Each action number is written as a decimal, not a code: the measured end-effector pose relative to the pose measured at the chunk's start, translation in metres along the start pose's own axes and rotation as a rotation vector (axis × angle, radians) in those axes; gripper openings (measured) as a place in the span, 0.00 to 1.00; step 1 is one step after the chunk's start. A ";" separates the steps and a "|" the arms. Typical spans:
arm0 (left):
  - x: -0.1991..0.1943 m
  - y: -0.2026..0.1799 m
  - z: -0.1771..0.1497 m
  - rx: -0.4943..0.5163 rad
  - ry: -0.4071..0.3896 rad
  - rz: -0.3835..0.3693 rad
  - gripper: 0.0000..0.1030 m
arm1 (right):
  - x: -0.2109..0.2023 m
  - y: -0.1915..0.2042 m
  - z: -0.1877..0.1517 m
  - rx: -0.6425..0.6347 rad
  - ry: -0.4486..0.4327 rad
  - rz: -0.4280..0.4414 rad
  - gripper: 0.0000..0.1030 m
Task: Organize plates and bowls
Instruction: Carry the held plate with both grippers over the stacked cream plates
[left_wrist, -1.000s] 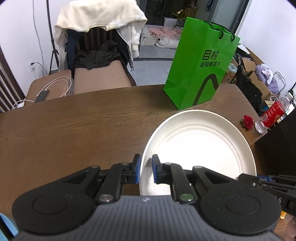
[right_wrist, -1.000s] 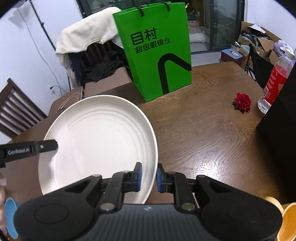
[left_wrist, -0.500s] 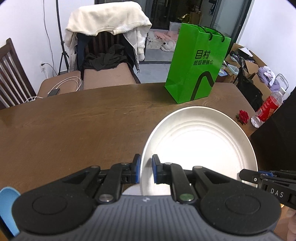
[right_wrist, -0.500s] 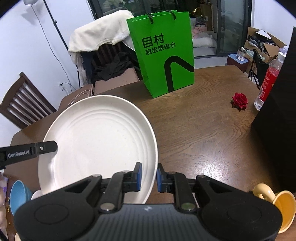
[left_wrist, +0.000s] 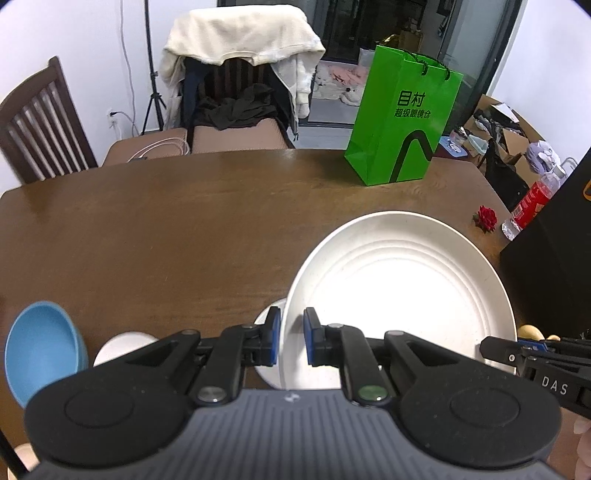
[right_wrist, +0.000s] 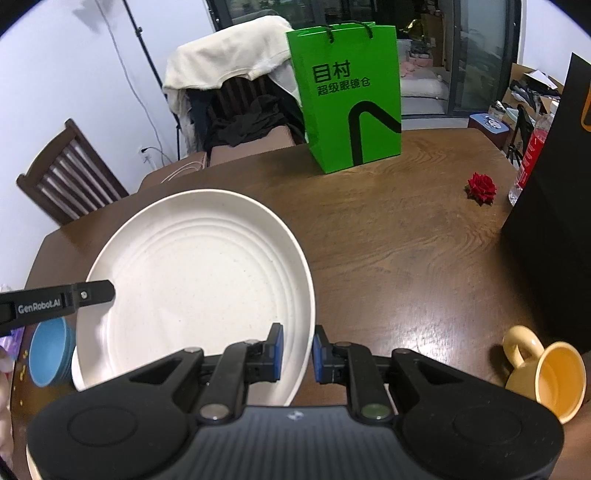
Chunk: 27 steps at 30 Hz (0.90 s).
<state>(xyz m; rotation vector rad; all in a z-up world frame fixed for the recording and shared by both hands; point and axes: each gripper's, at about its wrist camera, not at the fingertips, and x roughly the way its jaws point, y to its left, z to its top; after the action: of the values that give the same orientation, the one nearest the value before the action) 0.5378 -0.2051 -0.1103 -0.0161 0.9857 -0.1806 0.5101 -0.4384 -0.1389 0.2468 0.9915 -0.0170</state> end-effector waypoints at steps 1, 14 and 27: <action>-0.004 0.001 -0.005 -0.005 0.000 0.003 0.13 | -0.002 0.001 -0.004 -0.004 0.000 0.001 0.15; -0.054 0.018 -0.067 -0.054 -0.011 0.039 0.13 | -0.041 0.021 -0.058 -0.060 0.000 0.031 0.15; -0.094 0.039 -0.125 -0.131 -0.010 0.087 0.13 | -0.065 0.046 -0.103 -0.136 0.025 0.071 0.15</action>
<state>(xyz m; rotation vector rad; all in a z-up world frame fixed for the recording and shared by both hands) 0.3885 -0.1429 -0.1055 -0.0944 0.9849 -0.0360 0.3952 -0.3782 -0.1291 0.1577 1.0034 0.1176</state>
